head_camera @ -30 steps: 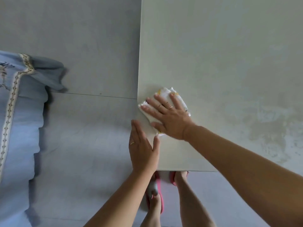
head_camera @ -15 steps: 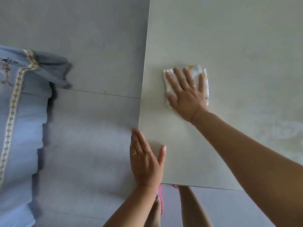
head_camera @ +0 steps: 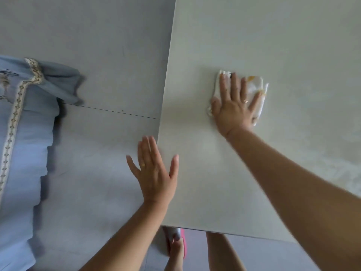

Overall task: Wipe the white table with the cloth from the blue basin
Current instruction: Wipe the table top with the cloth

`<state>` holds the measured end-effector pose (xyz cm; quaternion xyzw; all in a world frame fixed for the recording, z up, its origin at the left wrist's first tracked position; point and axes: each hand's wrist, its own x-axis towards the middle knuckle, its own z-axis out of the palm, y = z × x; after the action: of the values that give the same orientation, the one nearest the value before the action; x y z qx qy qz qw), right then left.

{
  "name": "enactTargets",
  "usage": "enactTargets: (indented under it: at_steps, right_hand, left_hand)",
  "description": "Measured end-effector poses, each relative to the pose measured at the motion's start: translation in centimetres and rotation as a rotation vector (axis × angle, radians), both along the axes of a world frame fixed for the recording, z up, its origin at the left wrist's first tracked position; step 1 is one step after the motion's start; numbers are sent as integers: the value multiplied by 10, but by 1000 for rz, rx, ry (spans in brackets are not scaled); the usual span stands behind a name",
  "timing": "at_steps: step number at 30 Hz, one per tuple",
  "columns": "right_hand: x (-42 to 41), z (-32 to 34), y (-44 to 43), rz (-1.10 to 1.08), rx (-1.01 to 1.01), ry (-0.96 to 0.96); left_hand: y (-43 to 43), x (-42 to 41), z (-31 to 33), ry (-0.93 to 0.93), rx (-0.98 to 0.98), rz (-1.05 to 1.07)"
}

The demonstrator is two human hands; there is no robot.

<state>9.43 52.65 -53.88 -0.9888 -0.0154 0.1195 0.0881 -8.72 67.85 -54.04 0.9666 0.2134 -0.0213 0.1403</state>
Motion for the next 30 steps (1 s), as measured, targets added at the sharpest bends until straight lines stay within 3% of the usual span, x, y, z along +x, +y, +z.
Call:
enactTargets:
  at_steps: [2, 5, 6, 8, 11, 13, 16, 19, 21, 24, 26, 30]
  right_hand:
    - [-28, 1, 35, 160, 15, 12]
    - [-44, 2, 40, 758, -20, 4]
    - [-25, 2, 26, 849, -55, -22]
    - [16, -4, 1, 712, -97, -64]
    - [50, -7, -8, 187, -3, -29]
    - [39, -6, 24, 88, 37, -12]
    - [7, -3, 67, 459, 38, 20]
    - [31, -3, 52, 762, 3, -34]
    - [69, -7, 27, 674, -46, -75]
    - [106, -8, 16, 172, 6, -35]
    - [91, -5, 43, 112, 38, -22]
    - [49, -2, 67, 723, 19, -9]
  left_hand:
    - [4, 38, 2, -60, -12, 51]
    - [4, 84, 5, -168, -52, 68]
    - [2, 95, 5, -182, -51, 42]
    - [-2, 110, 2, -149, -32, -39]
    - [-9, 117, -6, -60, -53, -20]
    - [-10, 115, -11, -75, -89, 16]
    - [-10, 115, -11, -96, -167, 131]
    - [-10, 115, -3, -79, -190, 147]
    - [-11, 115, -2, -70, -181, 121]
    - [-11, 118, -2, -71, -134, 62]
    - [-11, 120, -2, -40, -108, 6]
    - [-10, 121, -2, 17, -112, -16]
